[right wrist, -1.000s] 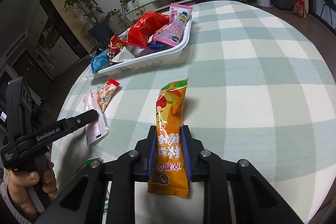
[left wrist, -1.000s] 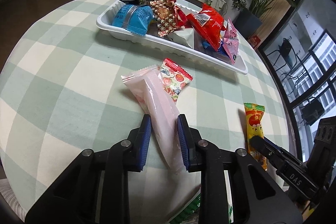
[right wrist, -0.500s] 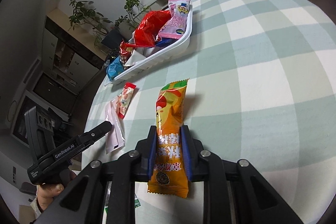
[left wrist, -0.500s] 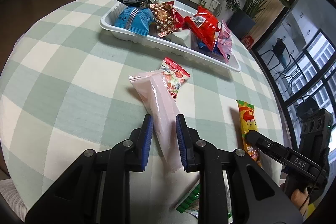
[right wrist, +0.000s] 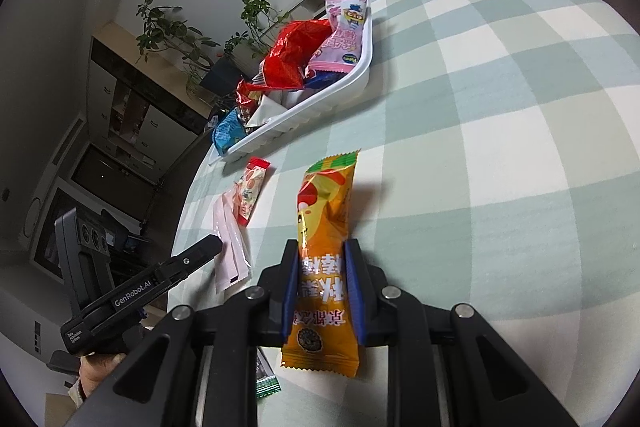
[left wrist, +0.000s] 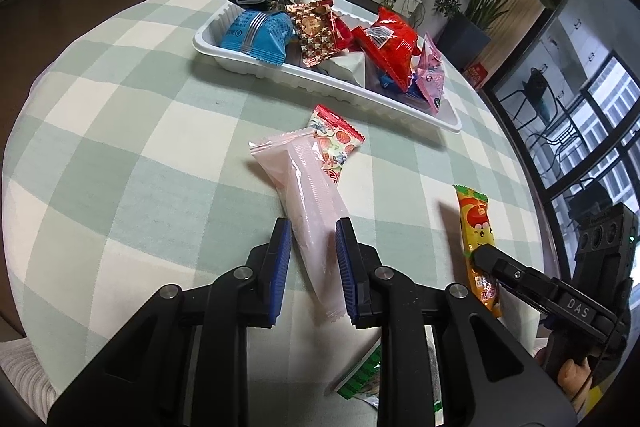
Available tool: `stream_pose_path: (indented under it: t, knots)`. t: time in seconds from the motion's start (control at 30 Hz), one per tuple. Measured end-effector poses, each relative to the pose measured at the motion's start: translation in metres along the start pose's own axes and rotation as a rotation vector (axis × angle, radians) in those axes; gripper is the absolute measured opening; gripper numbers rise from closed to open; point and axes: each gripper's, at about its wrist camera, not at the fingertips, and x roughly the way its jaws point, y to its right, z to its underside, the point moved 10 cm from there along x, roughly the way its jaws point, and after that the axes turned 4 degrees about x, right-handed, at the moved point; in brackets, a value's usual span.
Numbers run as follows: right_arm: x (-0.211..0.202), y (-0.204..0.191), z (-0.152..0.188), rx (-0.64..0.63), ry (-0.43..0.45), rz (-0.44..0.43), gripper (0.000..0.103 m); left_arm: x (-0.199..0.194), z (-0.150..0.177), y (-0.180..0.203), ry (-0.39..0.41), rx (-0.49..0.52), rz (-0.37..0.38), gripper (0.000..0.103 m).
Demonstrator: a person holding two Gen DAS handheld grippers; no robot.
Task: Organize snacks
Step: 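Grasp the pink-white bag with the left tool while the right tool grasps the orange bar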
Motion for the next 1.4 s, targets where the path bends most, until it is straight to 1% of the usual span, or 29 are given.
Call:
stream_pose_path:
  t: [0.07, 0.23, 0.3, 0.33, 0.5, 0.63, 0.73, 0.8, 0.9, 1.07, 1.13, 1.27, 1.4]
  knots:
    - [0.0, 0.0, 0.0, -0.001, -0.001, 0.002, 0.024, 0.002, -0.001, 0.001, -0.003, 0.004, -0.011, 0.022]
    - [0.001, -0.001, 0.001, -0.009, 0.002, 0.013, 0.024, 0.006, -0.004, 0.004, -0.011, 0.011, -0.03, 0.032]
    - [0.001, -0.001, 0.001, -0.015, 0.001, 0.018, 0.024, 0.007, -0.004, 0.006, -0.013, 0.019, -0.039, 0.049]
    - [0.001, -0.001, 0.001, -0.018, 0.003, 0.024, 0.024, 0.008, -0.005, 0.006, -0.01, 0.021, -0.045, 0.049]
    - [0.003, -0.001, 0.002, -0.05, 0.003, 0.06, 0.025, 0.016, -0.005, 0.007, -0.024, 0.049, -0.079, 0.049]
    - [0.004, 0.0, 0.002, -0.079, 0.002, 0.093, 0.026, 0.02, -0.007, 0.007, -0.016, 0.079, -0.112, 0.049]
    - [0.005, -0.001, 0.001, -0.105, 0.005, 0.117, 0.027, 0.022, -0.008, 0.007, -0.009, 0.098, -0.121, 0.049]
    - [0.006, -0.002, 0.001, -0.124, 0.006, 0.133, 0.027, 0.023, -0.009, 0.005, 0.0, 0.11, -0.137, 0.04]
    - [0.007, -0.004, 0.002, -0.165, 0.005, 0.163, 0.027, 0.024, -0.011, 0.001, 0.015, 0.112, -0.137, 0.033]
    - [0.011, -0.011, 0.008, -0.298, 0.007, 0.253, 0.027, 0.021, -0.013, -0.005, 0.018, 0.092, -0.109, 0.027]
    - [0.012, -0.013, 0.009, -0.338, 0.009, 0.275, 0.026, 0.02, -0.012, -0.006, 0.019, 0.081, -0.097, 0.026]
    - [0.01, -0.012, 0.01, -0.304, 0.003, 0.227, 0.023, 0.015, -0.007, -0.006, 0.02, 0.075, -0.077, 0.025]
    - [0.006, -0.014, 0.009, -0.233, 0.0, 0.146, 0.021, 0.01, -0.001, -0.006, 0.02, 0.06, -0.049, 0.025]
